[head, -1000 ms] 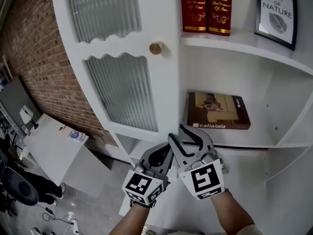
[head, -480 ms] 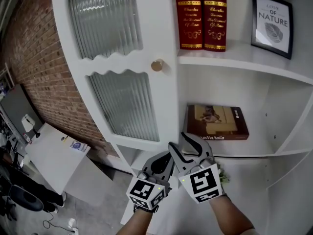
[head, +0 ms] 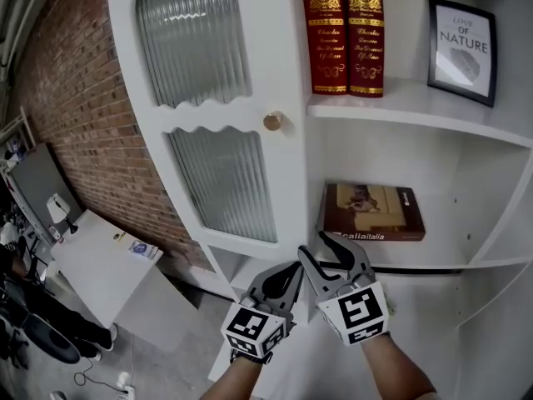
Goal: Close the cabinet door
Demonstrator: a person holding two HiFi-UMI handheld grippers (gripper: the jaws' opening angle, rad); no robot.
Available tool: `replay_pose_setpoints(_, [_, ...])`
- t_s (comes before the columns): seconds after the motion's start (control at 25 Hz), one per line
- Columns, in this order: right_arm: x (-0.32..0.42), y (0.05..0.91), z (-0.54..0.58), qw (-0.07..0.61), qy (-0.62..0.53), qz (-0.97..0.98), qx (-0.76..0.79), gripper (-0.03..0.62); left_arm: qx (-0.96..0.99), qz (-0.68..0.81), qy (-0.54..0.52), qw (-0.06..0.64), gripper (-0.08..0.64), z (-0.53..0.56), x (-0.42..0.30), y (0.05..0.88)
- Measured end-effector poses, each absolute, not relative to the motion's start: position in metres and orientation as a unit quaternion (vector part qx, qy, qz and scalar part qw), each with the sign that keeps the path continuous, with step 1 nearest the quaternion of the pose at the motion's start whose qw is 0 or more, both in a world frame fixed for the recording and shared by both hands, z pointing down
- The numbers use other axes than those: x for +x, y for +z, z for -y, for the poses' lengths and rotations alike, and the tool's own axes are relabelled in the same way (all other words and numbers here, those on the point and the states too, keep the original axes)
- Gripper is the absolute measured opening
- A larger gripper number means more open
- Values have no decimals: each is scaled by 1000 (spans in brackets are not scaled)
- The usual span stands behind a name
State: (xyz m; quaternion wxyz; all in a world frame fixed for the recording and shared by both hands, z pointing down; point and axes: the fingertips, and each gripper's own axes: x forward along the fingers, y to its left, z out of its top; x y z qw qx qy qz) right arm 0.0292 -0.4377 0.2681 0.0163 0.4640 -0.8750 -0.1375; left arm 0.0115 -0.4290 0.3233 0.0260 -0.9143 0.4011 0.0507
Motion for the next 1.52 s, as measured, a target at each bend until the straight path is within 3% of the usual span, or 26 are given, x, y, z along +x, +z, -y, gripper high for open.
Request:
replay_pose_setpoints(0.12, [38,270,428,1,-132,874,467,173,-911,-408,50,28,11,421,8,321])
replay_pose_setpoints(0.52, [43,277,370,-54,-98,905,410,72,-900,-435,40,10,11,376,-1,333])
replay_pose_setpoints(1.52, [-5,355,237,-29,-25,911,411,37,-898,-439,13,-23,11,209,-52,372])
